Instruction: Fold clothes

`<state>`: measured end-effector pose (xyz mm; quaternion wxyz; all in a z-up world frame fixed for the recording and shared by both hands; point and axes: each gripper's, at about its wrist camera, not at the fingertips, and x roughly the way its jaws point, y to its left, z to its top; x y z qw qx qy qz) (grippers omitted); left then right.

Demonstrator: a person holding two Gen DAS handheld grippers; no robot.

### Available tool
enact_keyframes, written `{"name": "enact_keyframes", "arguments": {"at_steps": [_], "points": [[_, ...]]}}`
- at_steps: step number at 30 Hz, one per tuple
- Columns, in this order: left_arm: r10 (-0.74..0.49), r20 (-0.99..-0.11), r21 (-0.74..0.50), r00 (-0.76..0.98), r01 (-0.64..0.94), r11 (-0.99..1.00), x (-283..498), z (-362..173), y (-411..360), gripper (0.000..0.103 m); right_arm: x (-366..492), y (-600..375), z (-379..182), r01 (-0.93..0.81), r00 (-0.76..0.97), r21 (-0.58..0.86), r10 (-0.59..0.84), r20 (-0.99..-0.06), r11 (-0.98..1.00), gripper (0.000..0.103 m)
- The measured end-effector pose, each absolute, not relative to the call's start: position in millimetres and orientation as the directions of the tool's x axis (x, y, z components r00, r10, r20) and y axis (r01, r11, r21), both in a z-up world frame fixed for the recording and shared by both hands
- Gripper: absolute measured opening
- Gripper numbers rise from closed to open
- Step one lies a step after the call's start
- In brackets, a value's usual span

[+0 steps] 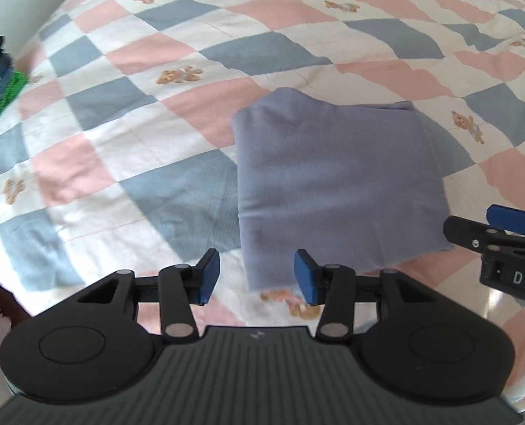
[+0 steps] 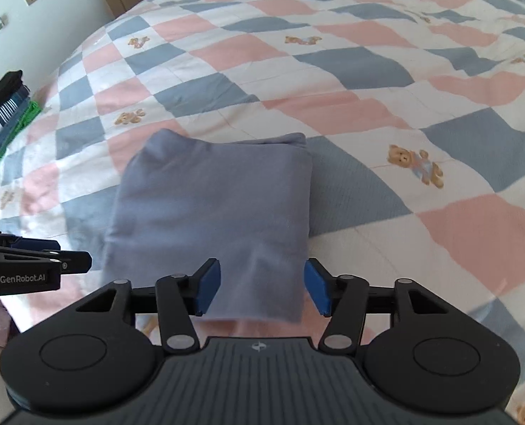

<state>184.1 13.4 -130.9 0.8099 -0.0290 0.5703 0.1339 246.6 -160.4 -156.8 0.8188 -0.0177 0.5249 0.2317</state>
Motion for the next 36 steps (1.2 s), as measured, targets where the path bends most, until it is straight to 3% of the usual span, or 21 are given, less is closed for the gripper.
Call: {"name": "enact_keyframes", "arguments": {"at_steps": [3, 8, 17, 21, 25, 28, 36], "points": [[0.209, -0.922, 0.119, 0.326, -0.276, 0.954, 168.5, -112.8, 0.3, 0.062, 238.2, -164.9, -140.4, -0.405, 0.336, 0.241, 0.389, -0.858, 0.882, 0.065], [0.215, -0.922, 0.114, 0.320, -0.307, 0.945, 144.8, -94.9, -20.2, 0.063, 223.6, -174.1, -112.9, -0.445, 0.333, 0.243, 0.411, -0.849, 0.862, 0.075], [0.250, -0.906, 0.117, 0.341, -0.365, 0.924, 110.3, -69.8, -37.8, 0.077, 195.7, -196.5, -83.3, -0.458, 0.342, 0.253, 0.431, -0.835, 0.853, 0.093], [0.244, -0.893, 0.088, 0.377, -0.387, 0.918, 97.4, -57.6, -32.1, 0.087, 185.4, -194.5, -73.3, -0.472, 0.350, 0.228, 0.418, -0.838, 0.852, 0.097], [0.243, -0.888, 0.080, 0.391, -0.389, 0.918, 89.2, -49.2, -22.9, 0.090, 172.2, -184.6, -61.5, -0.491, 0.393, 0.155, 0.376, -0.839, 0.857, 0.101], [0.275, -0.872, 0.115, 0.404, -0.377, 0.919, 83.2, -41.9, -15.4, 0.101, 160.0, -175.0, -52.7, -0.490, 0.443, 0.085, 0.332, -0.833, 0.867, 0.101], [0.238, -0.860, 0.091, 0.451, -0.322, 0.942, 70.3, -25.5, 14.1, 0.102, 141.8, -155.8, -40.8, -0.433, 0.512, 0.043, 0.285, -0.810, 0.900, 0.101]]}}
